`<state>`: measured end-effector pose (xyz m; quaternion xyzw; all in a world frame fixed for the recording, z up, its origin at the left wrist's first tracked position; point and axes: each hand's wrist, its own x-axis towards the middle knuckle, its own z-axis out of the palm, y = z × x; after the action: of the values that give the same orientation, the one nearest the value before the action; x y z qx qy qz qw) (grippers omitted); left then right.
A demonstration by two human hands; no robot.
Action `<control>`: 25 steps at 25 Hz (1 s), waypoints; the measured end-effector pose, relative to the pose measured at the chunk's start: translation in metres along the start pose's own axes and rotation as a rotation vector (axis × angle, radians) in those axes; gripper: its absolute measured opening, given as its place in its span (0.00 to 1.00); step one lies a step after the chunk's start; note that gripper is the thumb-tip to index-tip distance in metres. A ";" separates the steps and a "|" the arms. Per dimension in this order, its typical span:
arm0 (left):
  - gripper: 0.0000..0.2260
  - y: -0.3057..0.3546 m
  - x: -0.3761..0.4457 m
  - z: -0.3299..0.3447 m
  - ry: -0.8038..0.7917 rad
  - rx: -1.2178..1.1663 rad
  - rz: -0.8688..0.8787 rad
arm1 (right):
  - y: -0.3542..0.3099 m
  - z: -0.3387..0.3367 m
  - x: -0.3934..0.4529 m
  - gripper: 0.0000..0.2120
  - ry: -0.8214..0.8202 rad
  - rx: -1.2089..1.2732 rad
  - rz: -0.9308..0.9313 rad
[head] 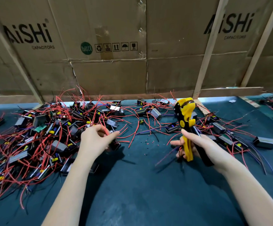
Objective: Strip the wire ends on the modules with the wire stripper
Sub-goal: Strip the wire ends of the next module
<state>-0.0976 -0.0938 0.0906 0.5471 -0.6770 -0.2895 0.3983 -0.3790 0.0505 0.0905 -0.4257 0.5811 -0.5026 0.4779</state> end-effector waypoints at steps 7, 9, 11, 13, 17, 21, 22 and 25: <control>0.17 0.007 -0.006 0.001 0.087 0.260 0.143 | 0.005 -0.012 0.004 0.29 0.549 -0.378 -0.130; 0.12 0.009 -0.005 -0.005 -0.039 0.044 0.294 | 0.006 -0.011 0.004 0.26 0.607 -0.381 -0.249; 0.03 0.016 -0.012 -0.004 -0.285 -0.065 0.420 | 0.002 -0.007 0.002 0.18 0.619 -0.311 -0.414; 0.07 0.018 -0.018 0.002 -0.464 0.036 0.485 | -0.001 -0.004 0.000 0.15 0.580 -0.291 -0.569; 0.03 0.018 -0.022 0.017 -0.511 0.226 0.544 | 0.001 0.004 -0.002 0.12 0.490 -0.415 -0.627; 0.04 0.020 -0.025 0.022 -0.469 0.040 0.414 | 0.011 0.007 0.002 0.18 0.451 -0.682 -0.441; 0.05 0.021 -0.025 0.023 -0.470 -0.002 0.392 | 0.013 0.009 0.003 0.20 0.443 -0.760 -0.376; 0.05 0.020 -0.025 0.026 -0.473 -0.111 0.333 | 0.018 0.016 0.005 0.23 0.462 -0.941 -0.247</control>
<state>-0.1281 -0.0656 0.0883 0.3233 -0.8146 -0.3761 0.3008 -0.3650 0.0453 0.0710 -0.5371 0.7793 -0.3212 0.0326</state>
